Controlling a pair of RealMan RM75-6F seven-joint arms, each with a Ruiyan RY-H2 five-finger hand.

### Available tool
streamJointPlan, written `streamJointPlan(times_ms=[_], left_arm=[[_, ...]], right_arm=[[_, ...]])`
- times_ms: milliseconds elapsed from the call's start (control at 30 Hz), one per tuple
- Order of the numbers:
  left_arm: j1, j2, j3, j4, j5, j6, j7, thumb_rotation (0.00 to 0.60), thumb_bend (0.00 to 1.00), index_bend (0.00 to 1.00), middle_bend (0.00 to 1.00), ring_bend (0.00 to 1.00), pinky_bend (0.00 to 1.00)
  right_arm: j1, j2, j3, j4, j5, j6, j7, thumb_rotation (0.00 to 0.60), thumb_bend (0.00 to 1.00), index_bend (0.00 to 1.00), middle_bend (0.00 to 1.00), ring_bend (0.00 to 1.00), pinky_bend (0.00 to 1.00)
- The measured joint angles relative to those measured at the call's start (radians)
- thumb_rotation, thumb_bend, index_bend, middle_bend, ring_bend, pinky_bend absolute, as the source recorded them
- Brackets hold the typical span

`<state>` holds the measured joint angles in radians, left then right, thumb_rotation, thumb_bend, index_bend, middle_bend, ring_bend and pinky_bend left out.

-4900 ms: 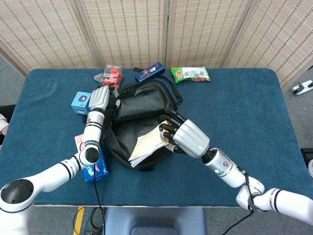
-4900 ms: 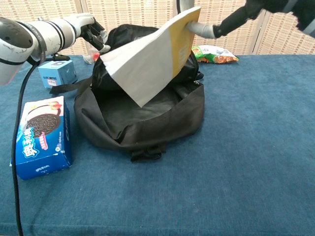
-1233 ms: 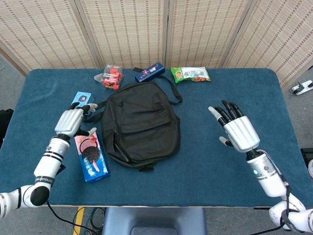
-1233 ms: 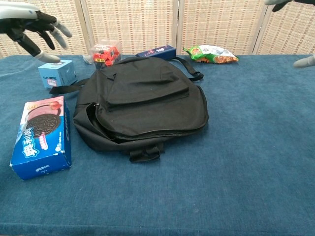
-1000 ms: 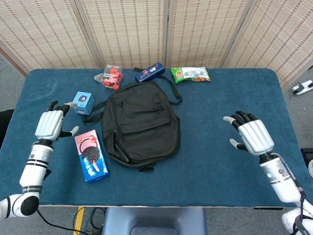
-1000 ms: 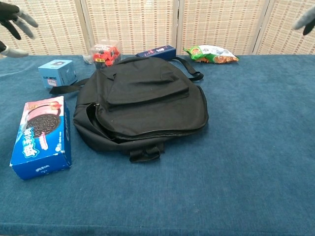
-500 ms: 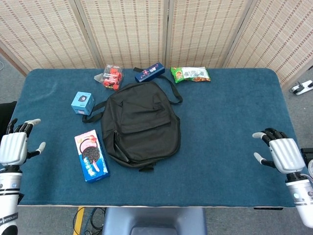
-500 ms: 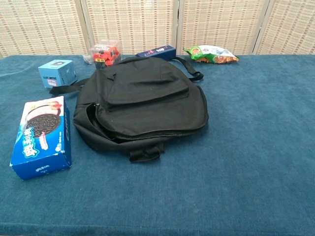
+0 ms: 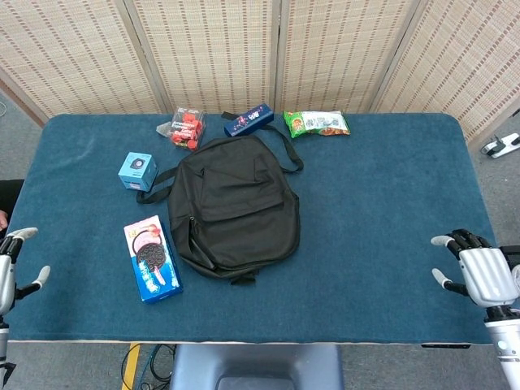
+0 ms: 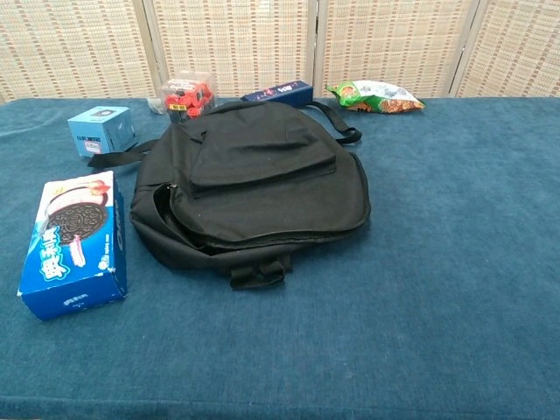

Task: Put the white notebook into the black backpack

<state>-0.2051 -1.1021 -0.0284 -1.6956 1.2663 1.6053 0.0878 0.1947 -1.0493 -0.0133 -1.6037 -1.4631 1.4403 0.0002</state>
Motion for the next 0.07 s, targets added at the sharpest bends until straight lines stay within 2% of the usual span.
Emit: streamJointPlan(times_ms=[67], left_arm=[[0.011, 0.001, 0.006, -0.004, 0.033, 0.014, -0.001, 0.600, 0.28, 0.29, 0.23, 0.26, 0.05]], right_arm=[[-0.005, -0.002, 0.000, 0.002, -0.011, 0.006, 0.002, 0.600, 0.21, 0.34, 0.35, 0.22, 0.31]])
